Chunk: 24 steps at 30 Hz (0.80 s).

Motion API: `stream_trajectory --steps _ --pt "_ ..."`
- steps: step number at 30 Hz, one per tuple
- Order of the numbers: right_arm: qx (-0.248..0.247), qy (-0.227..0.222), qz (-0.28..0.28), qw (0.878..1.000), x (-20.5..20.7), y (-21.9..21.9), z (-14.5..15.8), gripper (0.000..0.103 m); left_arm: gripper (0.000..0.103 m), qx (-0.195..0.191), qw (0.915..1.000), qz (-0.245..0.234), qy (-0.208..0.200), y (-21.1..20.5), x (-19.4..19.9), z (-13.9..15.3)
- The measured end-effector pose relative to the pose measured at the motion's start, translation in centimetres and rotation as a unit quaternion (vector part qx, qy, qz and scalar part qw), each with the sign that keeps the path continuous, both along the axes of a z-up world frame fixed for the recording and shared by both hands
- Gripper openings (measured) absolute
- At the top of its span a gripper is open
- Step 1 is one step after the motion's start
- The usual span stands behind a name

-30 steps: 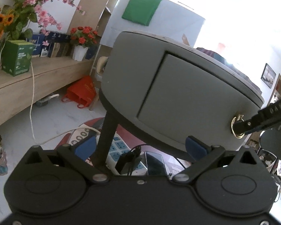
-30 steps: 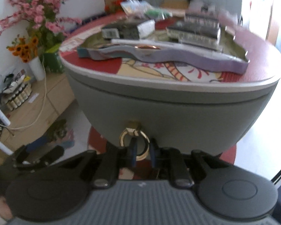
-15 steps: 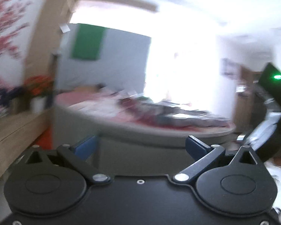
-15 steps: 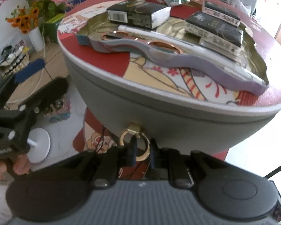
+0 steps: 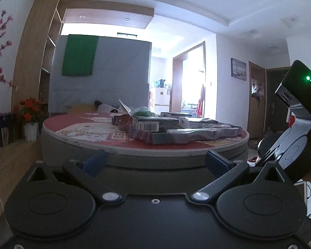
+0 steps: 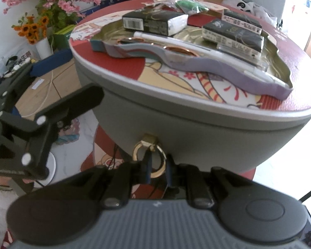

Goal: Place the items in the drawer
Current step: 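Pull the drawer open by the ring with the right tool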

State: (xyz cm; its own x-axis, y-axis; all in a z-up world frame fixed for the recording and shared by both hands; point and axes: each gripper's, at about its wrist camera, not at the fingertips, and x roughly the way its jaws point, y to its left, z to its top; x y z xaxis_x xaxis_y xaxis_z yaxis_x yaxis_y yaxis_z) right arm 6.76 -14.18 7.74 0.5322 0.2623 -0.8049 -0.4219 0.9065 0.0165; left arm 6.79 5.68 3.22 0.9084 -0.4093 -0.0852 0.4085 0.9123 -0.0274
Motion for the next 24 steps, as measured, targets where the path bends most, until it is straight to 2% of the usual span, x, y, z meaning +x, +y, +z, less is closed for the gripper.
stream_trajectory --steps 5,11,18,24 --pt "-0.012 -0.001 0.002 1.0 0.0 0.4 0.1 0.015 0.103 0.036 0.9993 0.009 0.008 -0.2 0.2 0.5" --pt "-0.025 0.007 0.002 1.0 0.3 0.9 0.3 0.015 0.103 -0.001 0.999 -0.002 0.044 0.8 0.6 1.6" --pt "-0.006 0.003 -0.008 1.0 0.1 0.4 0.1 0.015 0.103 0.003 0.9989 -0.001 0.047 0.9 0.7 1.8" --pt "-0.002 0.016 -0.012 1.0 0.5 0.4 0.3 0.015 0.103 -0.014 0.9984 -0.013 0.054 1.5 0.7 1.9"
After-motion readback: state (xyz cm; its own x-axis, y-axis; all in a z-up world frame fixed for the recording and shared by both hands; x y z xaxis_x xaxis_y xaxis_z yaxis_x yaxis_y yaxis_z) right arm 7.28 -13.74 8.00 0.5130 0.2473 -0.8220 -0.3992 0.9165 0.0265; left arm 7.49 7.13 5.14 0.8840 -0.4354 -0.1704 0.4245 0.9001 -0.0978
